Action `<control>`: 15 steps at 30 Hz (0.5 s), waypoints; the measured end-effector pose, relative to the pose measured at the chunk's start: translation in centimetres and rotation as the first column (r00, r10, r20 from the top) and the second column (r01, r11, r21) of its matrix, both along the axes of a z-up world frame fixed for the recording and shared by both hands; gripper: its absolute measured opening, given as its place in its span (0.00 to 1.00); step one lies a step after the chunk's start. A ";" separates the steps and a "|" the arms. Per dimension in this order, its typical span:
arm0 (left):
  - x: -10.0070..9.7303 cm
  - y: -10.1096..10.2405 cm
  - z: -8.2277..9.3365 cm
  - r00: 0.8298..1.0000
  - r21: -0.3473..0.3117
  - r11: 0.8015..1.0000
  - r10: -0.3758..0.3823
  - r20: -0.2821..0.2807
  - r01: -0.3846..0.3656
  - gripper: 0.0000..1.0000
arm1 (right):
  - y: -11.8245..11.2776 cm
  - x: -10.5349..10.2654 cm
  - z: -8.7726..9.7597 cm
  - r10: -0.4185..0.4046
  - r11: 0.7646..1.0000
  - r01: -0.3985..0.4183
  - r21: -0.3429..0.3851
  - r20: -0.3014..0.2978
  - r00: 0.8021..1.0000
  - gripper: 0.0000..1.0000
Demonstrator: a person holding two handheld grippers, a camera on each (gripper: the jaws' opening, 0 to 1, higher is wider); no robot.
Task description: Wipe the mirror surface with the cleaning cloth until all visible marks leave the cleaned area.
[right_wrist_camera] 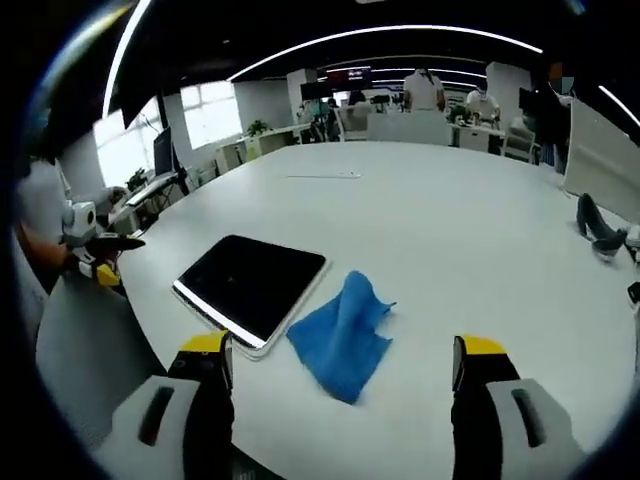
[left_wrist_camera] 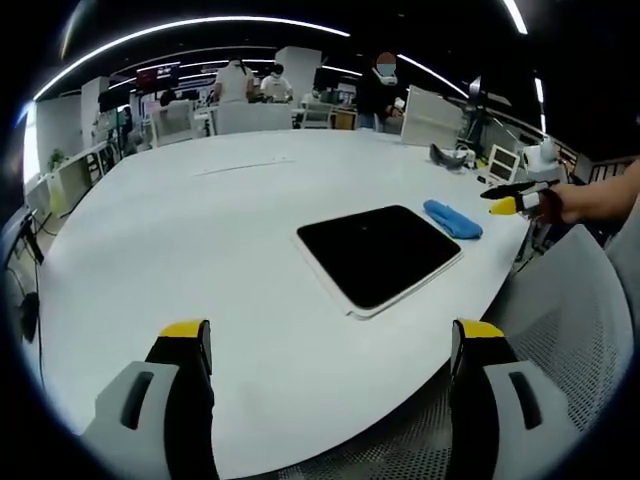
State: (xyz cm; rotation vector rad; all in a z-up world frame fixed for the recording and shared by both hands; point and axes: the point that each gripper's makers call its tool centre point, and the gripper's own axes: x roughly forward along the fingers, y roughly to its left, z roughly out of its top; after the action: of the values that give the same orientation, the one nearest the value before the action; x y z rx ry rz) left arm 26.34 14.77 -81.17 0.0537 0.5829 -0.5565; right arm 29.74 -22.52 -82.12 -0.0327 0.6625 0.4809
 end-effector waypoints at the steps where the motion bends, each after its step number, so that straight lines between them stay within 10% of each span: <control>1: 0.0 0.0 0.0 1.000 0.000 1.000 0.002 0.002 -0.002 0.99 | 0.0 -0.4 -0.1 -0.011 1.000 0.011 0.024 -0.019 1.000 0.98; 15: 0.1 0.0 0.1 1.000 0.000 1.000 0.011 0.002 -0.011 0.99 | -2.7 -1.5 -0.7 -0.062 0.997 0.063 0.042 -0.024 0.998 0.99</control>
State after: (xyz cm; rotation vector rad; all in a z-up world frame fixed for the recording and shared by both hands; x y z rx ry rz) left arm 26.41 14.74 -81.10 0.0514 0.5813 -0.5459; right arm 28.28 -25.24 -82.80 0.0335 0.6730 0.4350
